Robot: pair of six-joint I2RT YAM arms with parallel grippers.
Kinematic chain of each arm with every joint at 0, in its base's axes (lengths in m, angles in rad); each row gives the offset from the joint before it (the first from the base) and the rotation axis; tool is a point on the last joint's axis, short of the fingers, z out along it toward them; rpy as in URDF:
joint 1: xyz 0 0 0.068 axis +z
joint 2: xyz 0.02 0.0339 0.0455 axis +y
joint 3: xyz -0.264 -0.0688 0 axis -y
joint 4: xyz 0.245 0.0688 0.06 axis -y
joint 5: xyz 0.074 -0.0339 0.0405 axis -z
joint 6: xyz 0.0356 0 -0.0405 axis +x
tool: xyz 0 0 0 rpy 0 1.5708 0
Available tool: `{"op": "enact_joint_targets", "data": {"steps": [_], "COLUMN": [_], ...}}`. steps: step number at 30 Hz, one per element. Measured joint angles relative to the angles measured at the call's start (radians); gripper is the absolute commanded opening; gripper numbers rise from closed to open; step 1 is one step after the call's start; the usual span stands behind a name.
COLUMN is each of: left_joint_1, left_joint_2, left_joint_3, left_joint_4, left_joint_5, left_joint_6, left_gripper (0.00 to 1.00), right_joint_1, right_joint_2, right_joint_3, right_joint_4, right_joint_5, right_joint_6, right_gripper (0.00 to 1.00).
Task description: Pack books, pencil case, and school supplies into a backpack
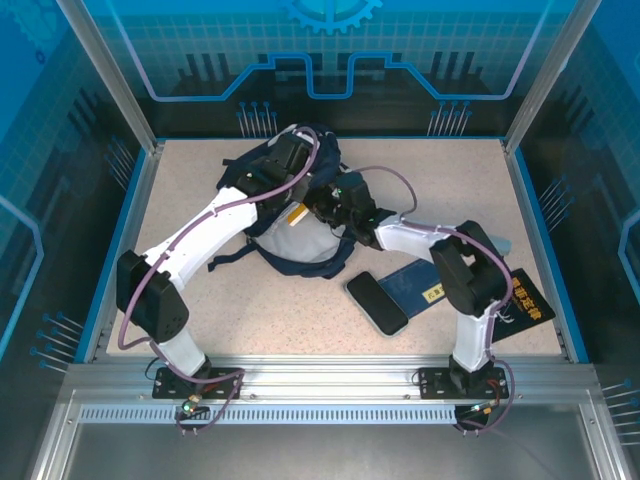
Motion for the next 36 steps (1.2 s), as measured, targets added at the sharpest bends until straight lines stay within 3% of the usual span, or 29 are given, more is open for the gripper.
{"op": "enact_joint_targets", "data": {"steps": [9,11,13,15,18,21,27,33,36], "left_joint_1": [0.026,0.034,0.05,0.065,0.076,0.084,0.097,0.109,0.116], "left_joint_2": [0.0,0.0,0.0,0.0,0.0,0.0,0.0,-0.02,-0.058], "left_joint_3": [0.0,0.0,0.0,0.0,0.0,0.0,-0.013,-0.116,-0.192], "left_joint_4": [-0.001,0.0,0.0,-0.001,-0.008,-0.011,-0.007,0.041,0.057], "left_joint_5": [0.053,0.056,0.06,0.066,0.08,0.096,0.121,0.144,0.146], "left_joint_6": [-0.035,-0.046,-0.051,-0.053,-0.064,-0.075,-0.078,-0.077,-0.077], "left_gripper": [0.0,0.0,0.0,0.0,0.0,0.0,0.0,0.0,0.02], "right_joint_1": [0.051,0.053,0.054,0.054,0.051,0.043,0.009,0.002,-0.003], "right_joint_2": [0.204,0.264,0.304,0.32,0.315,0.277,0.063,-0.191,-0.279], "right_joint_3": [0.245,0.319,0.364,0.371,0.346,0.266,0.047,0.002,0.002], "right_joint_4": [-0.033,-0.035,-0.039,-0.046,-0.054,-0.063,-0.122,-0.394,-0.555], "right_joint_5": [0.16,0.168,0.168,0.158,0.129,0.09,-0.003,0.007,0.063], "right_joint_6": [0.015,0.02,0.024,0.026,0.022,0.014,-0.006,-0.135,-0.217], "right_gripper": [0.19,0.28,0.42,0.58,0.72,0.72,0.63,0.61,0.68]}}
